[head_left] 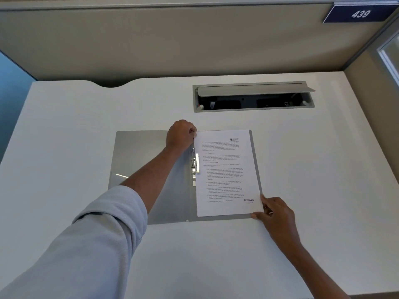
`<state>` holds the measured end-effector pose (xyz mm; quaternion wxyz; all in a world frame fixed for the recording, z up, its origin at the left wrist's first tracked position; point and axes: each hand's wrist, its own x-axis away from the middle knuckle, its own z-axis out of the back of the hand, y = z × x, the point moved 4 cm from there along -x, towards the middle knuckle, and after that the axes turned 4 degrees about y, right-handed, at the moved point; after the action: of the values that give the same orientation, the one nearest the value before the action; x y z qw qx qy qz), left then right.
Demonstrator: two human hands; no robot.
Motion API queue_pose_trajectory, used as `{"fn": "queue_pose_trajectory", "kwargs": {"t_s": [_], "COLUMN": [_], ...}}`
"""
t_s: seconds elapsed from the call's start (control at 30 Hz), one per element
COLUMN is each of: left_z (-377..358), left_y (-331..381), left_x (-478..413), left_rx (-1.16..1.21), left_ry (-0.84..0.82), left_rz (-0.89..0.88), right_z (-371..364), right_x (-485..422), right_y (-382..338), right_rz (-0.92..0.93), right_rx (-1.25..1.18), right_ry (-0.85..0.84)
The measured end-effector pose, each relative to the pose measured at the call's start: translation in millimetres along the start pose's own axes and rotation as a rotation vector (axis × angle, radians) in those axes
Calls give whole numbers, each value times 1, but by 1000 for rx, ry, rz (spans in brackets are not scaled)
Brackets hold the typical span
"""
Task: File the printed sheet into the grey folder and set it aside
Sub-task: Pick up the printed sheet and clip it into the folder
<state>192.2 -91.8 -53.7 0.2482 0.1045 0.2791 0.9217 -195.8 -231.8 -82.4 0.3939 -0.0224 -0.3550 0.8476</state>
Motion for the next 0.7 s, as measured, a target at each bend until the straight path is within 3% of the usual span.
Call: {"fn": "queue_pose_trajectory", "kwargs": {"t_s": [0.43,0.7], "left_z": [0,1], "left_y": [0,-1], "left_x": [1,2], "left_rx": [9,12], "left_ry": [7,7], "left_rz": [5,2], "right_z": [-1,-1], "right_x": [1,1], "right_y": [7,9], "right_rz": [63,4], "right_rx": [8,-59], "right_ry": [-23,21]}}
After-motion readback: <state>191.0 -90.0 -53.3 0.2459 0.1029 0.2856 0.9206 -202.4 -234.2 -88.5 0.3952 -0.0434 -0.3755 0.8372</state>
